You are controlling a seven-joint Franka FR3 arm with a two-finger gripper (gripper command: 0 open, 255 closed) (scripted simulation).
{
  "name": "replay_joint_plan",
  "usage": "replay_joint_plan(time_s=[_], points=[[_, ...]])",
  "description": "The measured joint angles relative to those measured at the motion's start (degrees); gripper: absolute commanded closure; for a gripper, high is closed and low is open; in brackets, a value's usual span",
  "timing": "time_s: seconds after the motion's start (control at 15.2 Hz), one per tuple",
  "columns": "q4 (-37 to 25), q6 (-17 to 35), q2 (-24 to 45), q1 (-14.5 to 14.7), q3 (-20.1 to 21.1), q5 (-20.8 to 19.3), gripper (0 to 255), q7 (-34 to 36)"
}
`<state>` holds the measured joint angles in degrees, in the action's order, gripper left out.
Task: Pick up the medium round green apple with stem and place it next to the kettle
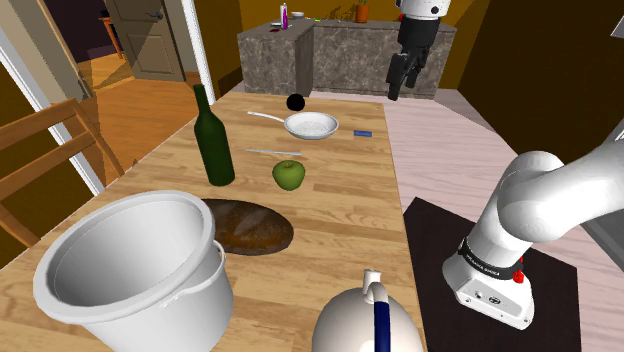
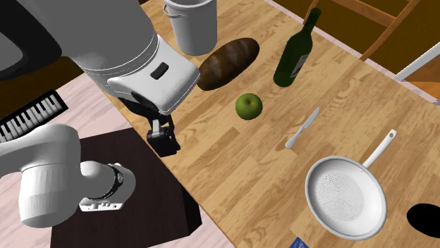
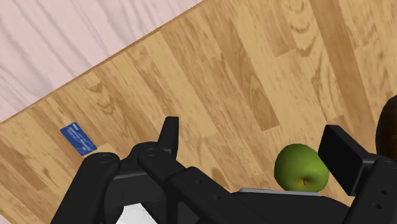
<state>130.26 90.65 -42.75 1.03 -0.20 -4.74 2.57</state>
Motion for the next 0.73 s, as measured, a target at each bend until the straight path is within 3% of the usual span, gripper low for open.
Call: replay_joint_plan(time_s=[0.2,0.73], points=[[-0.4,1.4,1.9,0.3,0.4,0.4,0,0.4],[-1.1,13.0,14.9,2.0,2.9,2.0,0,2.9]])
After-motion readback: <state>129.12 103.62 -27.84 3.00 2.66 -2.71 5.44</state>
